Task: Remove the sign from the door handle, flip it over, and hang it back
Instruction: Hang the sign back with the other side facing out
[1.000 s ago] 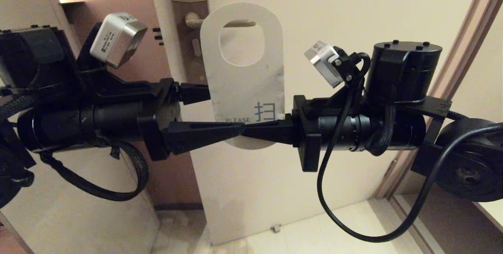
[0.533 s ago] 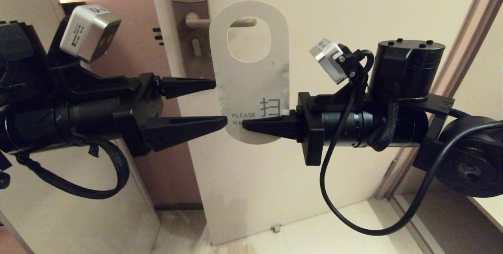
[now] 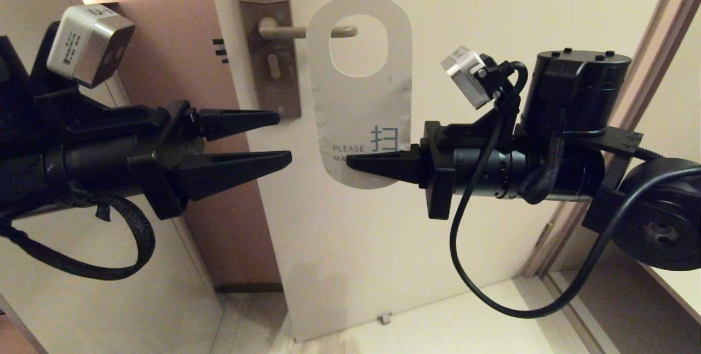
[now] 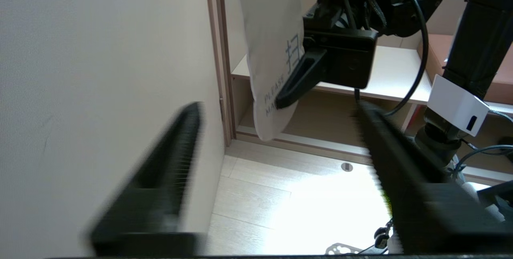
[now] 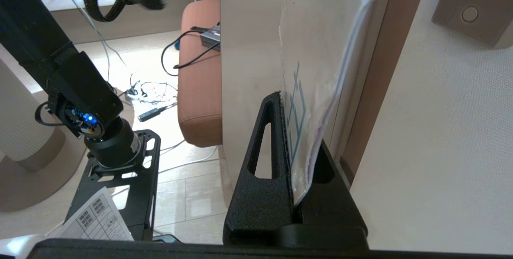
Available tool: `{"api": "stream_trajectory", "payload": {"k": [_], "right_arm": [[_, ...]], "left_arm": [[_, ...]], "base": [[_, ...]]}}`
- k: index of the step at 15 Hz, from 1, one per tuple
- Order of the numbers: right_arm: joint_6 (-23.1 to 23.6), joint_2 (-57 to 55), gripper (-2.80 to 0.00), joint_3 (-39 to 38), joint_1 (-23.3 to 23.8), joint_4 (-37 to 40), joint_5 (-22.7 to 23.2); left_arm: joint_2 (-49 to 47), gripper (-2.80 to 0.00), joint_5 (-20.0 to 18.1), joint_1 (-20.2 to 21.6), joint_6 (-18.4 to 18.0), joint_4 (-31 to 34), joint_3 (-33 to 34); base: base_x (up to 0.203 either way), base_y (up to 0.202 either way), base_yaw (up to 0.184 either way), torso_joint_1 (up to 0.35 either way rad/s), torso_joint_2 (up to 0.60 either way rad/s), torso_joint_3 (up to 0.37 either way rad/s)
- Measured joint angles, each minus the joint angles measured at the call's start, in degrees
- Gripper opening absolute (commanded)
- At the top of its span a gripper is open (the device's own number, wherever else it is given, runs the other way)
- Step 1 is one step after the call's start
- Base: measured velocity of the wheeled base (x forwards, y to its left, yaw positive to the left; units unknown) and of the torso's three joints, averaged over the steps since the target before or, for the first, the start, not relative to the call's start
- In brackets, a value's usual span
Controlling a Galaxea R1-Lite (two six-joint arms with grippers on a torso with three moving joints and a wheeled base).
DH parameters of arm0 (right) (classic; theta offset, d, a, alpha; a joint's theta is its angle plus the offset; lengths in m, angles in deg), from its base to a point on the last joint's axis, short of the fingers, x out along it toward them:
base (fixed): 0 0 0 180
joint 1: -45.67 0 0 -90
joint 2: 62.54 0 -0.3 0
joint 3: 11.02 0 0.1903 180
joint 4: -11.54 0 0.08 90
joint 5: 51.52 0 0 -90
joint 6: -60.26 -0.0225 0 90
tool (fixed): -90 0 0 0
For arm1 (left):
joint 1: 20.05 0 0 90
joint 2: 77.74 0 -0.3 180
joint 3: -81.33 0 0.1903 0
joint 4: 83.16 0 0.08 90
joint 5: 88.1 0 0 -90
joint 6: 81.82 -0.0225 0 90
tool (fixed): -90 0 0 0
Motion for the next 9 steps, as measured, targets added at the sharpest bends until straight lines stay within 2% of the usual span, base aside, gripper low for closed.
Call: {"api": "stream_trajectory", "payload": {"k": [9], "right_arm": [[0.06,0.82,-2.8,-0.99,0.04,-0.31,-2.49]], "left_arm": [[6.08,-2.8,1.41,1.94,-0.06,0.22,4.5]], "base": [[0.0,0.0,0.0,0.0,0.0,0.0]]}}
